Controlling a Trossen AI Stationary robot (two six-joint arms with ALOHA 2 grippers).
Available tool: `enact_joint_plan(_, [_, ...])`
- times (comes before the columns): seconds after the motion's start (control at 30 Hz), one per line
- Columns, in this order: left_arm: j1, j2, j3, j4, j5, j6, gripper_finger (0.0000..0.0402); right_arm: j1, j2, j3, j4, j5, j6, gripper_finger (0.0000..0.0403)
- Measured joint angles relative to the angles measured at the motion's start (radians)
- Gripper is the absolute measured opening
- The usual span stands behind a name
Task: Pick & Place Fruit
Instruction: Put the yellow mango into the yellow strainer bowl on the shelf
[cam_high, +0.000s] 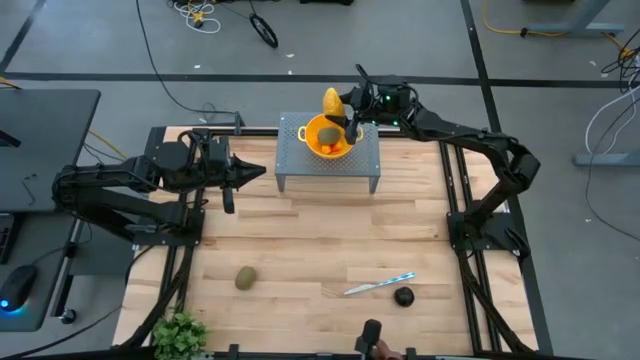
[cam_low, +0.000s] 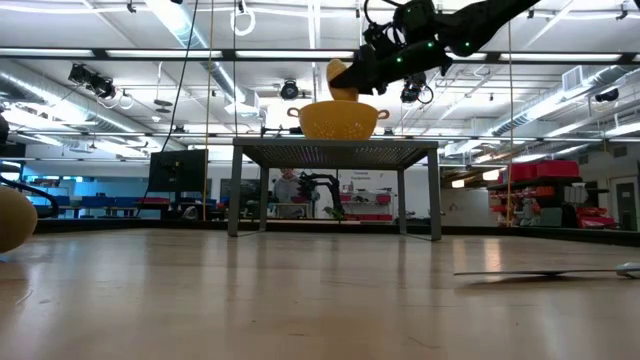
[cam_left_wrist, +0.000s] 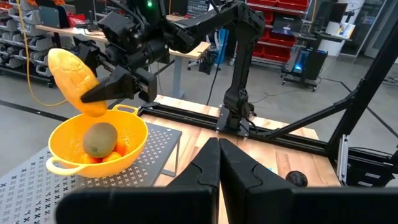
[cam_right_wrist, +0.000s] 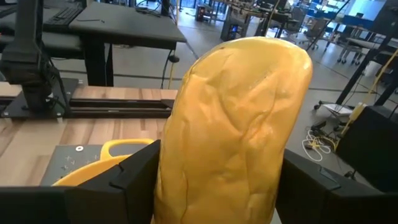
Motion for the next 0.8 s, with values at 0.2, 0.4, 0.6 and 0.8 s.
enact_joint_plan(0.2, [0.000,0.000,0.000,0.000,-0.007,0.001,0.0004,-0.001,-0.002,0.000,-0.001,0.017,-0.005,0.0261])
enact_joint_plan(0.4, [0.000,0.000,0.000,0.000,-0.011,-0.001,0.0004,-0.001,-0.002,0.000,-0.010,0.017,-0.004,0.0261])
enact_joint_plan(0.6, [0.000,0.000,0.000,0.000,-0.011,-0.003,0.0004,0.001,-0.003,0.000,-0.020,0.025,-0.002,0.0266])
enact_joint_plan(0.8, [0.000,0.000,0.000,0.000,-0.011,-0.003,0.0004,0.003,-0.003,0.000,-0.051,0.064,-0.002,0.0296])
